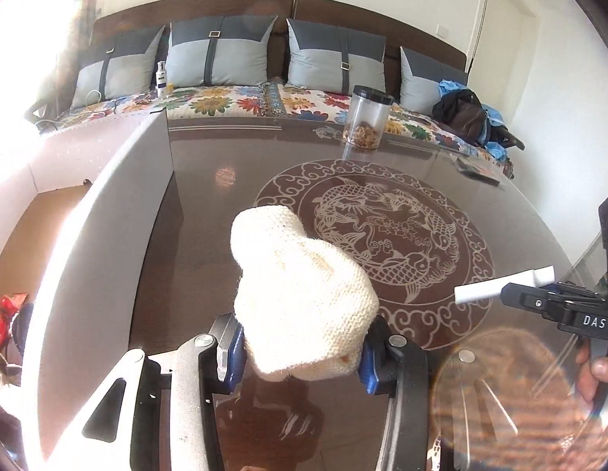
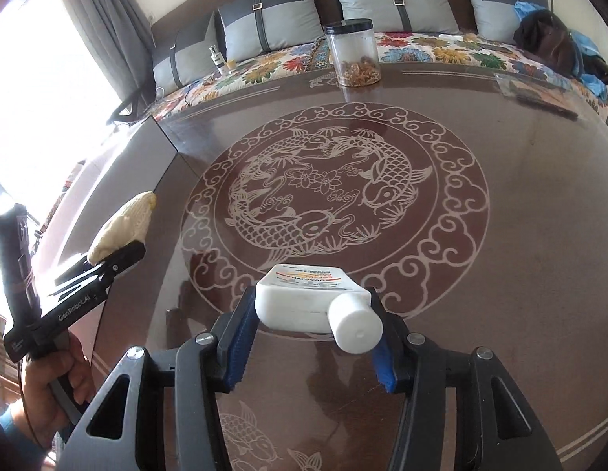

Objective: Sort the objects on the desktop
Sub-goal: 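Carry sock and sunscreen bottle into the white bin and open both tools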

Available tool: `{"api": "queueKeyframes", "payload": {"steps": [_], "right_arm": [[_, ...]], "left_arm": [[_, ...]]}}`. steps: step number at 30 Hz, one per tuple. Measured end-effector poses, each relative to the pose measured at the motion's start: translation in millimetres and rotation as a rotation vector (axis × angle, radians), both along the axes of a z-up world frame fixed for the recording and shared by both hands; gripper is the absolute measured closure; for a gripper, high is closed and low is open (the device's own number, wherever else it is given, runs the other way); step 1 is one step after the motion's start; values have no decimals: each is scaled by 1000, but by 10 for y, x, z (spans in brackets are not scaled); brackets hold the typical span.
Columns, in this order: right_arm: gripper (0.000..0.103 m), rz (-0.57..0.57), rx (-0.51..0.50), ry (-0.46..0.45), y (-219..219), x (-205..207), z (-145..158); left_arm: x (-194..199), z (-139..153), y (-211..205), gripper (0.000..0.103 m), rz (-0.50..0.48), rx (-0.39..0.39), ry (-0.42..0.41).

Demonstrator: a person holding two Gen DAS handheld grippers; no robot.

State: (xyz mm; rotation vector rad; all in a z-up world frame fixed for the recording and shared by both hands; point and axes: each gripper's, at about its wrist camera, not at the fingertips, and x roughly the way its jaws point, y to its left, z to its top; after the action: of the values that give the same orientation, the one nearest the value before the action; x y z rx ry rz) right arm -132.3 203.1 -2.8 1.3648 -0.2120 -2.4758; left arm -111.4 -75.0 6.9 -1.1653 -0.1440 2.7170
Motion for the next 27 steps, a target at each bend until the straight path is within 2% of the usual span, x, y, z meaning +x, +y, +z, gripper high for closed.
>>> {"api": "queueKeyframes", "payload": {"steps": [4, 9, 11, 14, 18, 20, 22, 25, 26, 27], "right_arm": [[51, 18, 7, 34, -138, 62, 186], [51, 74, 41, 107, -450, 193, 470], [51, 120, 31, 139, -680, 246, 633], [51, 212, -20, 177, -1167, 312, 894], [51, 384, -105, 175, -2042, 424, 1148], [51, 472, -128, 128, -2523, 456, 1156], [51, 551, -102, 50, -3004, 456, 1063], [51, 657, 15, -97, -3662, 442, 734], [51, 671, 52, -145, -3828, 431, 612], [51, 671, 88, -172, -3932, 412, 491]], "left_arm": [[234, 273, -196, 58, 19, 31, 14], [573, 760, -687, 58, 78, 89, 91], [665, 930, -993, 58, 122, 76, 118], [721, 1025, -1518, 58, 201, 28, 112], [723, 794, -2191, 58, 310, -3, 13], [690, 600, -2418, 58, 341, -17, -64], [632, 408, -2534, 58, 351, -29, -119], [538, 203, -2666, 50, 407, -57, -201], [538, 163, -2689, 43, 426, -58, -212], [565, 149, -2735, 30, 439, -55, -212]]}}
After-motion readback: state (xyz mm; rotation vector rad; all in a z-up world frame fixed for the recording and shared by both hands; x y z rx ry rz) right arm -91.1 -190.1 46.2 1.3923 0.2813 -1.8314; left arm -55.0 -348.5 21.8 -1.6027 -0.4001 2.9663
